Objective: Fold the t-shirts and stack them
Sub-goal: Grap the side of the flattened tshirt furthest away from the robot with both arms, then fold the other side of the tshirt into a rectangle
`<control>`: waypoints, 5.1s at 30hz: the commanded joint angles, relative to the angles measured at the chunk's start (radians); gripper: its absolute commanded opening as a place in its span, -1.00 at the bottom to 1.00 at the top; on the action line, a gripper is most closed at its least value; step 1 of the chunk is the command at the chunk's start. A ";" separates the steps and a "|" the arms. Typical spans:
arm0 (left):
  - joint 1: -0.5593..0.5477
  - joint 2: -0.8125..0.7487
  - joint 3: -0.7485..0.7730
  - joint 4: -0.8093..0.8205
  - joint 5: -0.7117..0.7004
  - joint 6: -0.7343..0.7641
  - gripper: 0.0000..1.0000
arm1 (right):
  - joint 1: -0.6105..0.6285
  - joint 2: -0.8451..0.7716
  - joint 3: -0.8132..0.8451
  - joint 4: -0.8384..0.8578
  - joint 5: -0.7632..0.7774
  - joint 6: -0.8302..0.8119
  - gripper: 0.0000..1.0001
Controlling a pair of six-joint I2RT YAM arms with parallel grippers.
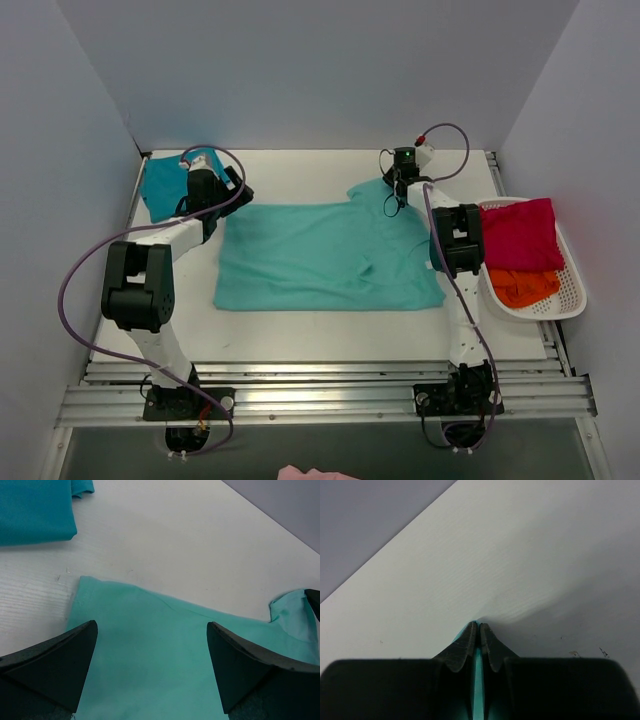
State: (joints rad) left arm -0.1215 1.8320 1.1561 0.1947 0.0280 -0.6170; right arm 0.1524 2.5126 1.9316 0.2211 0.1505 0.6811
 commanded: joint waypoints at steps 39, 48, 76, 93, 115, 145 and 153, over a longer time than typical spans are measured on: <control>0.019 0.397 0.407 -0.285 -0.149 -0.142 0.43 | -0.050 -0.037 -0.125 -0.019 -0.048 0.034 -1.00; 0.016 0.421 0.435 -0.284 -0.134 -0.142 0.10 | -0.050 -0.032 -0.123 -0.014 -0.052 0.035 -1.00; 0.022 0.291 0.370 -0.222 -0.119 -0.090 -0.95 | -0.040 -0.262 -0.266 0.026 -0.048 0.025 -1.00; 0.022 0.092 0.203 -0.195 -0.134 -0.061 -0.95 | -0.008 -0.480 -0.430 0.027 -0.009 0.012 -1.00; 0.019 -0.273 -0.180 -0.150 -0.177 -0.063 -0.95 | 0.088 -0.903 -0.836 0.004 0.090 0.021 -1.00; -0.093 -0.724 -0.621 -0.288 -0.373 -0.157 -0.81 | 0.239 -1.509 -1.431 -0.100 0.194 0.150 -1.00; -0.115 -0.826 -0.599 -0.478 -0.542 -0.294 0.88 | 0.286 -1.724 -1.491 -0.262 0.323 0.262 0.82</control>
State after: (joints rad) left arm -0.2298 1.0546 0.5259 -0.2066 -0.4099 -0.8528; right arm 0.4324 0.8246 0.4362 0.0357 0.3672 0.8898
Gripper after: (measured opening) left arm 0.938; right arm 0.788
